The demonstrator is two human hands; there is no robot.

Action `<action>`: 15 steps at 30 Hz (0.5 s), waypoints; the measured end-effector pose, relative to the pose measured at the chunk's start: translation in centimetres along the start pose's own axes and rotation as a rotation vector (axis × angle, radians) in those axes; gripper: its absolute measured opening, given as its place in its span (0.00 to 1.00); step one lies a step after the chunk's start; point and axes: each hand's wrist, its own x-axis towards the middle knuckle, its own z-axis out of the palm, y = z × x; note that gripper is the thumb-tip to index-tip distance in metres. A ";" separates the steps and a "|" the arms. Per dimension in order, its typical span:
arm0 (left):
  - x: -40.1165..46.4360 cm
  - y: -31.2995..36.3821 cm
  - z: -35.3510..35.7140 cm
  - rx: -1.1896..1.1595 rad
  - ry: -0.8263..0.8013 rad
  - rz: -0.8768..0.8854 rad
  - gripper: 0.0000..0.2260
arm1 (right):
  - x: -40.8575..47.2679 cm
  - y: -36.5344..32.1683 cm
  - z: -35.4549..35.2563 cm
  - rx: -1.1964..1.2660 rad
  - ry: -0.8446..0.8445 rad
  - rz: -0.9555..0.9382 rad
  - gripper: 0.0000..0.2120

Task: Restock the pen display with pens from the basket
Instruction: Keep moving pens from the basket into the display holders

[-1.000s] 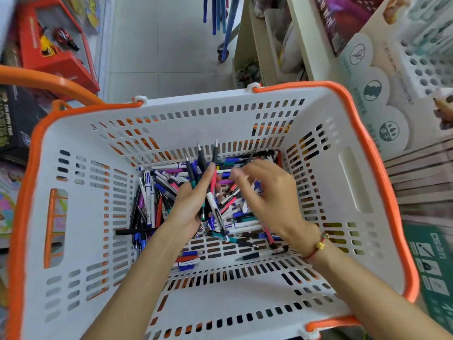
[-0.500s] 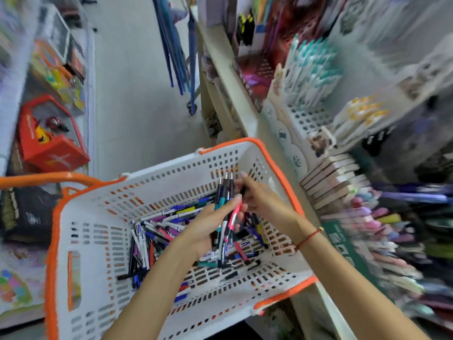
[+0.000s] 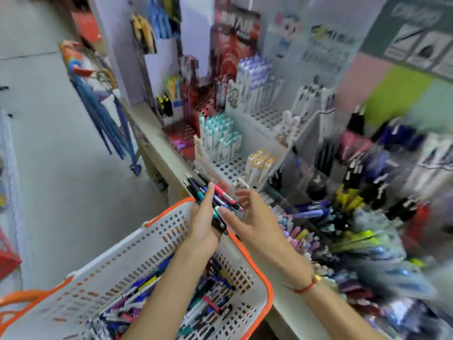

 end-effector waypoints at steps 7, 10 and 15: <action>-0.1 -1.4 6.0 0.081 -0.219 -0.168 0.14 | 1.3 0.8 -2.5 0.043 0.647 -0.126 0.15; 0.6 -2.4 7.0 0.147 -0.233 -0.122 0.15 | 1.4 1.3 -3.1 0.040 0.658 -0.041 0.14; 0.9 -2.5 8.5 0.209 -0.320 -0.083 0.10 | 0.9 3.0 -4.3 0.064 0.535 0.127 0.08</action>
